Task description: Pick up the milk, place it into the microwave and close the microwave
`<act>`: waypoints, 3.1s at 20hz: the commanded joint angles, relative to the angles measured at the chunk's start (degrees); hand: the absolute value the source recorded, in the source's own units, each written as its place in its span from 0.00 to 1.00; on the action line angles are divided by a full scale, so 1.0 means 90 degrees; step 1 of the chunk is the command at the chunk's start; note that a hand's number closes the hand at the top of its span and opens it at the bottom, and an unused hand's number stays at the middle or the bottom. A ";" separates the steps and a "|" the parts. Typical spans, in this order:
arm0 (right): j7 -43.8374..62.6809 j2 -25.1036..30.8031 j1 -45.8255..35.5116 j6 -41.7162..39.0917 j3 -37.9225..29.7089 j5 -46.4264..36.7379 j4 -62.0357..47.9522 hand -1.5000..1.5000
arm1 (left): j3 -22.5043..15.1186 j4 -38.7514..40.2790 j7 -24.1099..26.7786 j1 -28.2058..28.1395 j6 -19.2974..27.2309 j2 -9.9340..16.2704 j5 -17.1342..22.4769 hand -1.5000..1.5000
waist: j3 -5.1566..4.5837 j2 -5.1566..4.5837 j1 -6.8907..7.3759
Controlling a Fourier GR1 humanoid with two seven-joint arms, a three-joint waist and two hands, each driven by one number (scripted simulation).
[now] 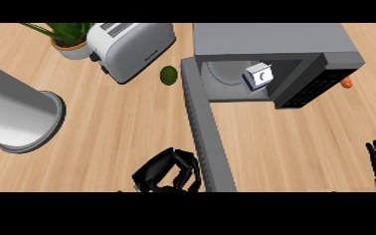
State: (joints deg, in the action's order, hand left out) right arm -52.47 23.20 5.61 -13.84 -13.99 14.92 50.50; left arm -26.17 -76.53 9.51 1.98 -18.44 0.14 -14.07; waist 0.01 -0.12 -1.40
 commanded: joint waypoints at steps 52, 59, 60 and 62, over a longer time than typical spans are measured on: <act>0.1548 0.1074 -0.1222 -0.1631 0.0961 0.1295 0.2704 0.00 | -0.2888 0.3207 0.0465 0.6402 0.5380 -0.0006 0.5246 1.00 | 0.0010 -0.0506 -0.2145; 0.1736 0.1167 -0.1538 -0.2021 0.1170 0.1515 0.2883 0.00 | -0.2827 0.3449 0.0472 0.6739 0.5521 -0.0002 0.5498 1.00 | 0.0033 -0.0561 -0.2293; 0.1782 0.1145 -0.1569 -0.2039 0.1166 0.1602 0.2863 0.00 | -0.2807 0.3473 0.0442 0.6788 0.5549 -0.0001 0.5530 1.00 | 0.0041 -0.0575 -0.2313; 0.1896 0.1232 -0.1587 -0.2185 0.1269 0.1623 0.2952 0.00 | -0.2833 0.3410 0.0481 0.6711 0.5628 0.0000 0.5636 1.00 | 0.0027 -0.0557 -0.2360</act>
State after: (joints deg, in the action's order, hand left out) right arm -34.64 33.65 -7.77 -29.18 -3.62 28.54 76.72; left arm -52.48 -46.61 13.47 57.07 32.48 2.79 35.93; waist 0.19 -4.98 -21.31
